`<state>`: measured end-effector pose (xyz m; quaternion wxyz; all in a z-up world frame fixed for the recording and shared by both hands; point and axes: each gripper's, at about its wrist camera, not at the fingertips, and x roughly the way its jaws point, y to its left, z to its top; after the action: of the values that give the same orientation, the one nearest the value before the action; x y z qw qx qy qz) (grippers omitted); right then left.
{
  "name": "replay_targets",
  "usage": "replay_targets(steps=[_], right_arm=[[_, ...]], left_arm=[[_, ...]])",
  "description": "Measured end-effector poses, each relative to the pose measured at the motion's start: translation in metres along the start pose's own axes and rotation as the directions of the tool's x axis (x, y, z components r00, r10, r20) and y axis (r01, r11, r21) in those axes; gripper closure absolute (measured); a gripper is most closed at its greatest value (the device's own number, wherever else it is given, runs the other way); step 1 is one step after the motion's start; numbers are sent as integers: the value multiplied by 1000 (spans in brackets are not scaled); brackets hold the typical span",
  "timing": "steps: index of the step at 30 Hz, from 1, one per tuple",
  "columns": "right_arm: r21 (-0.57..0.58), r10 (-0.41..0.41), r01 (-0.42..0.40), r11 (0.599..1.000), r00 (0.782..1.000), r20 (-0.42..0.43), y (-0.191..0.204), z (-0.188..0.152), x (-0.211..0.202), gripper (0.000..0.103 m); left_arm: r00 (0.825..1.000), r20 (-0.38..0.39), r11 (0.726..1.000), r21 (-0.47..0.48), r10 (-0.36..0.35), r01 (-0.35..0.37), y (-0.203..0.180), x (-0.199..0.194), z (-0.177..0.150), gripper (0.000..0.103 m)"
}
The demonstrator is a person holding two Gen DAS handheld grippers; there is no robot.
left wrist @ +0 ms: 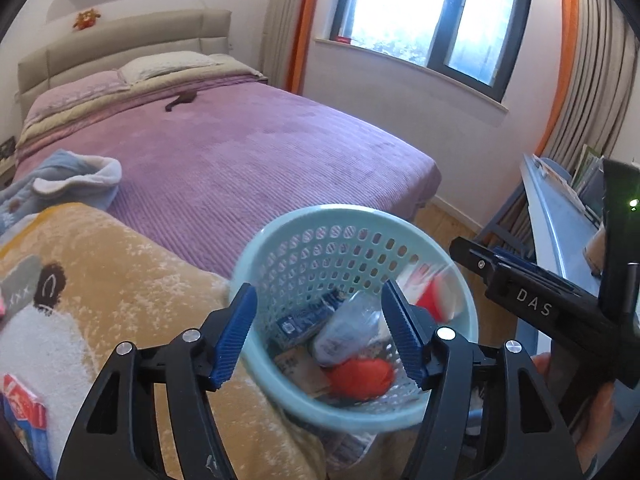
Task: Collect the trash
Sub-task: 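Carry the bottle and paper cup to the blue basket and release both, then grasp the pink packet with the left tool while the right tool grasps the tiger card box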
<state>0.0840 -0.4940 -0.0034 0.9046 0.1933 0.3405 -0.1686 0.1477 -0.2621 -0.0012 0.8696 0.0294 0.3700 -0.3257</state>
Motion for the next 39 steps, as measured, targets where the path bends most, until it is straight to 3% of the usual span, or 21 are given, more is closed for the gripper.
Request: replay_targets(steps=[10, 19, 24, 29, 31, 33, 35, 38, 39], right_arm=[[-35, 61, -60, 998, 997, 36, 20, -2, -26, 41], [-143, 170, -157, 977, 981, 89, 71, -7, -61, 41], [-237, 322, -283, 929, 935, 148, 112, -14, -93, 41], [-323, 471, -414, 851, 873, 123, 161, -29, -105, 41], [-344, 526, -473, 811, 847, 75, 185, -39, -103, 41], [-357, 550, -505, 786, 835, 30, 206, -48, -99, 41], [-370, 561, -529, 764, 828, -27, 232, -64, -93, 41], [-360, 583, -586, 725, 802, -132, 265, -90, -82, 40], [-351, 575, -591, 726, 802, -160, 275, -98, -77, 37]], left_arm=[[993, 111, 995, -98, 36, -25, 30, -57, -1, 39], [964, 232, 982, -162, 129, -92, 68, -133, -7, 39], [939, 280, 965, -224, 200, -139, 101, -176, -13, 39], [901, 314, 927, -318, 299, -197, 149, -225, -23, 39], [880, 327, 909, -352, 344, -224, 166, -245, -25, 39], [847, 341, 883, -386, 407, -268, 187, -270, -28, 39], [825, 344, 863, -407, 448, -299, 203, -289, -28, 39], [806, 325, 840, -417, 495, -347, 229, -306, -29, 39], [803, 316, 835, -414, 505, -362, 235, -307, -28, 38]])
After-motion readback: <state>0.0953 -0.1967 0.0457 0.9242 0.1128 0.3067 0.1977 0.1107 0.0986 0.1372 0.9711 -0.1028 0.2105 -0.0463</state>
